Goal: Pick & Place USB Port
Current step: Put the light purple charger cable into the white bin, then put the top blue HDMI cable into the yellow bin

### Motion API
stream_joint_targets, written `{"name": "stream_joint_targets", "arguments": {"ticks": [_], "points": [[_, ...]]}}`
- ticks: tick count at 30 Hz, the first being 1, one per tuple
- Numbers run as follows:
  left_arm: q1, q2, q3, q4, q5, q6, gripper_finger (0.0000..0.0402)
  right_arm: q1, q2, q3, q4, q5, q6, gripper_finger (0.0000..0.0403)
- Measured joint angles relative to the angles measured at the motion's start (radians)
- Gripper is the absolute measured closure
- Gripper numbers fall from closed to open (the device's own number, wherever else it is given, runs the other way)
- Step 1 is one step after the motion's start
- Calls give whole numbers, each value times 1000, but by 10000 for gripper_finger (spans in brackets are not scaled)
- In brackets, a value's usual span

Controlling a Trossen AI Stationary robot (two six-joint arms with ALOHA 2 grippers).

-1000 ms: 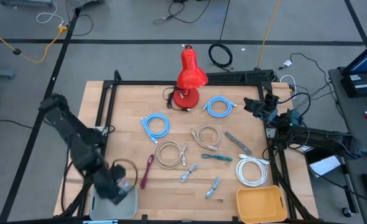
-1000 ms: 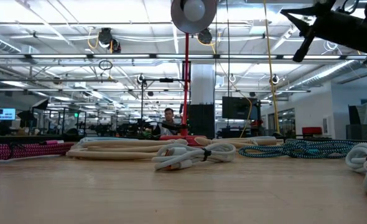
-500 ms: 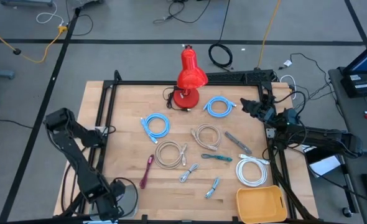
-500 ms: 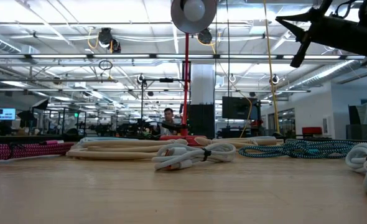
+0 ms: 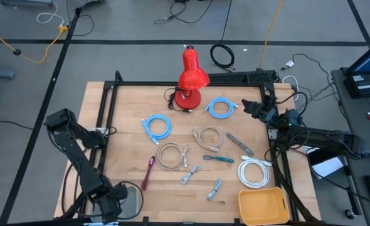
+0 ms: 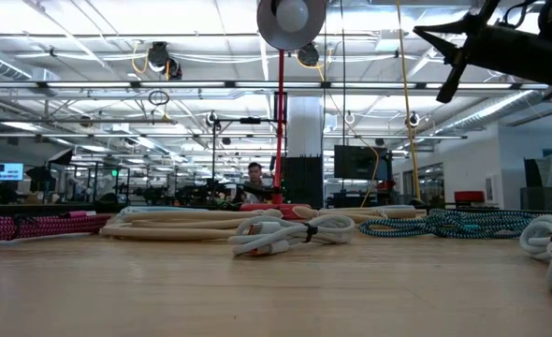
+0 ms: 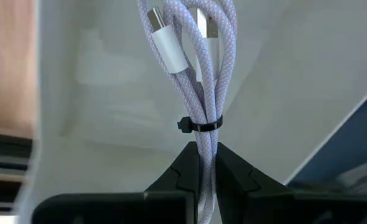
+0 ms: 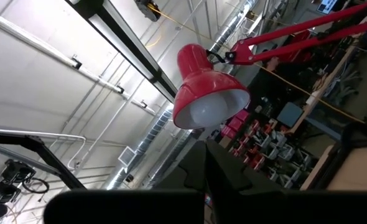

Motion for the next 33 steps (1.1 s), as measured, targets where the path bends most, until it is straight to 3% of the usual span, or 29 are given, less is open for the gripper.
{"name": "stream_joint_targets", "arguments": {"ticks": [5,10,15,20,23,27,33], "points": [[1,0,0,-32,4,154,350,0,14,0,0,-1,9,403],[4,0,0,-32,5,175,298,0,16,0,-1,-2,10,403],[6,0,0,-44,6,103,275,0,21,0,-1,-2,4,403],[24,-34,0,-114,-33,-96,272,0,32,0,-1,-2,4,403],[35,-104,0,-112,-160,-225,271,0,36,0,-1,-3,7,403],[62,-234,0,-117,-409,-360,271,0,40,0,0,-3,10,403],[125,-421,1,-118,-1011,-408,271,0,40,0,172,9,10,397]]}}
